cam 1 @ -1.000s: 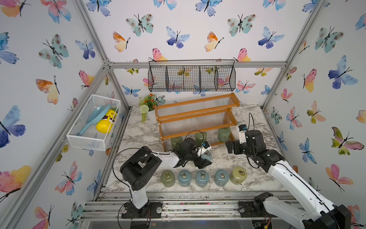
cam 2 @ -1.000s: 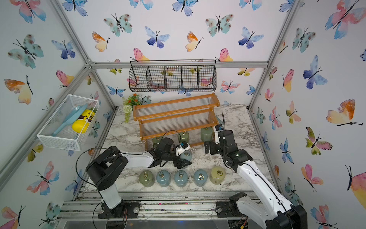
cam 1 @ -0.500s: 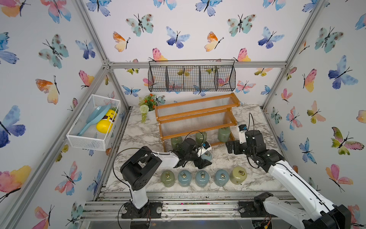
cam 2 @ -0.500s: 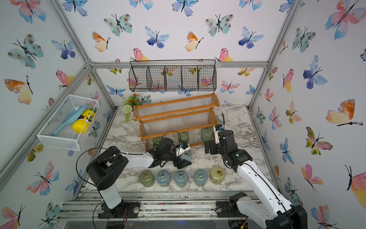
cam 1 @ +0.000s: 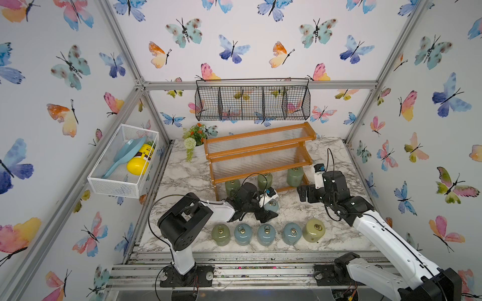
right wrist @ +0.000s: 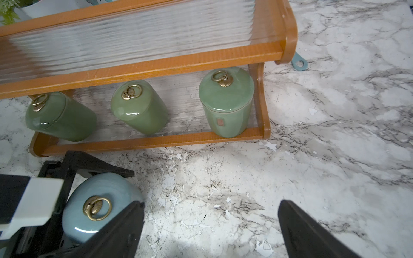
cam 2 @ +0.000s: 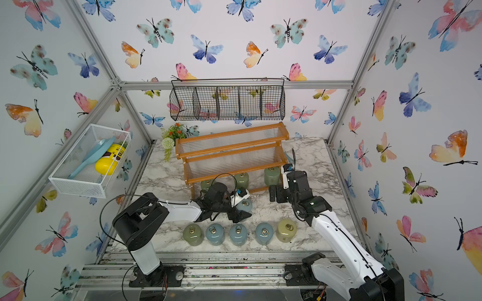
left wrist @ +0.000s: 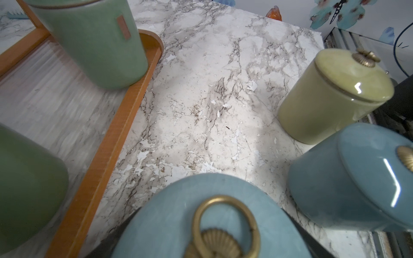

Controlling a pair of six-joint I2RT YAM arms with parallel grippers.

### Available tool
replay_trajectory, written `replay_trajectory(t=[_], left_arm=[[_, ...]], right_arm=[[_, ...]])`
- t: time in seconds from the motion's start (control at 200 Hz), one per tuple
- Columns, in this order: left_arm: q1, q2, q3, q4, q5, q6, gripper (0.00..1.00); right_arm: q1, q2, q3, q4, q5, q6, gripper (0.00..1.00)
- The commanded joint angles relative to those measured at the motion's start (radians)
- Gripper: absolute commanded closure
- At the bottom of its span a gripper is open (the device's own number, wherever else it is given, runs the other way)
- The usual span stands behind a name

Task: Remove the tea canisters from the shelf
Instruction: Place the tea canister at the center of the board.

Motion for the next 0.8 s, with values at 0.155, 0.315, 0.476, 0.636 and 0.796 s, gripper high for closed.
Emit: replay_trajectory(t=[0.155,0.315,0.476,0.636,0.796], left_arm=[[0.007,-0.029,-0.039,-0.031,-0.055,0.02,0.11],[0.008,-0.033,-0.041,-0.032,-0.066,0.023,0.08],[0.007,-0.048,-0.036,-0.041,-0.069,0.026,0.05],[0.007,-0.076,-0.031,-0.071,-0.077,0.034,0.04],[0.007,-0.112,-0.053,-0.075,-0.082,0.034,0.02]], right_arm=[[-0.008,0.004,-0.007,0.0,-0.004,0.006,0.01],[-0.008,-0.002,-0.012,-0.003,-0.002,0.007,0.01],[-0.007,-0.007,-0.012,-0.006,0.0,0.008,0.01],[-0.008,-0.008,-0.012,-0.008,0.0,0.007,0.01],[-0.007,-0.01,-0.012,-0.007,-0.001,0.007,0.01]])
